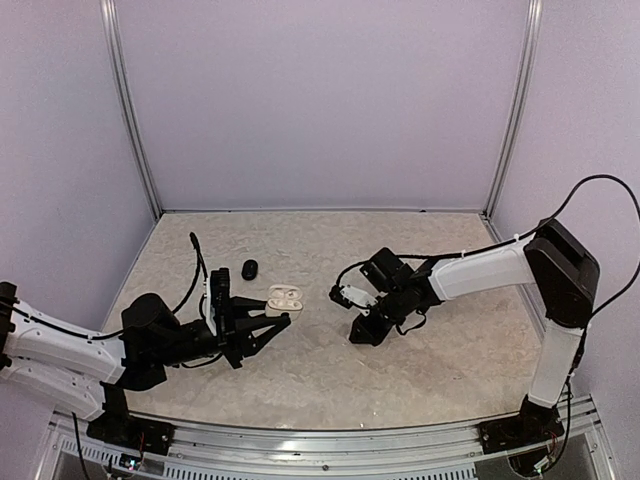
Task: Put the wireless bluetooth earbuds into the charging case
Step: Move the left earbud to the center of the board, then pick up the left earbud from the center of the board.
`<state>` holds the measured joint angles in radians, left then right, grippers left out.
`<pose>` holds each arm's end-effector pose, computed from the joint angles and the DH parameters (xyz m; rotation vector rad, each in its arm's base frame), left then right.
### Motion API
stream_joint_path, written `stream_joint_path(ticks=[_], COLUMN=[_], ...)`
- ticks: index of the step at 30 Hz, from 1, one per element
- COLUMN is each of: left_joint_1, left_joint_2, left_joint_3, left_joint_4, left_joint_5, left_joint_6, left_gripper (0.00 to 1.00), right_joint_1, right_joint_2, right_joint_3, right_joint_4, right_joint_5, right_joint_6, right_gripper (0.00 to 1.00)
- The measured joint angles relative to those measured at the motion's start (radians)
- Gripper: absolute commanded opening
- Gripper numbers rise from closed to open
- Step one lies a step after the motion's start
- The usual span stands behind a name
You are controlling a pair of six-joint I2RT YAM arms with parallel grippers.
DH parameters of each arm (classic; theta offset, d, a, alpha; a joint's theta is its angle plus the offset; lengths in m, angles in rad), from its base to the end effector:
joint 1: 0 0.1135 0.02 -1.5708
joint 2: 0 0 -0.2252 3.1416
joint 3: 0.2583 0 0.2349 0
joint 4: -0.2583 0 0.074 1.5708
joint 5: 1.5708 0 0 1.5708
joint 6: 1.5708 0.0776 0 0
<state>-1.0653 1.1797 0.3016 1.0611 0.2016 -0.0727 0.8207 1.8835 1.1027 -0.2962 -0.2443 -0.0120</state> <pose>0.1185 -0.2463 0.2126 0.8567 1.2069 -1.0768 0.2341 0.2788 0.0791 -1.1791 2.4580 0.5777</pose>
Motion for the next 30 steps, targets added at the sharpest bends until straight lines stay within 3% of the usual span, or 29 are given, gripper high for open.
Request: stream_joint_path(ticks=[5,8,11,19,30], left_joint_1=[0.005,0.005,0.006,0.006,0.006], left_joint_2=[-0.005,-0.006,-0.007,-0.012,-0.038], left_joint_3=[0.000,0.000,0.000,-0.002,-0.026], left_joint_4=[0.000,0.000,0.000,0.000,0.000], left_joint_5=[0.000,0.000,0.000,0.000,0.000], left_joint_6=[0.000,0.000,0.000,0.000,0.001], left_gripper=[0.03,0.03,0.04,0.03,0.04], right_joint_1=[0.046,0.071,0.090,0.113,0.113], right_joint_2=[-0.084,-0.097,-0.097,-0.037,0.047], right_joint_3=[-0.072,-0.071,-0.046,0.084,0.180], right_joint_4=[-0.086,-0.156,-0.236,-0.412,-0.453], right_joint_5=[0.029,0.055,0.079,0.128,0.137], right_joint_6=[0.068,0.101,0.127,0.137,0.118], right_gripper=[0.16,0.30,0.34,0.34,0.30])
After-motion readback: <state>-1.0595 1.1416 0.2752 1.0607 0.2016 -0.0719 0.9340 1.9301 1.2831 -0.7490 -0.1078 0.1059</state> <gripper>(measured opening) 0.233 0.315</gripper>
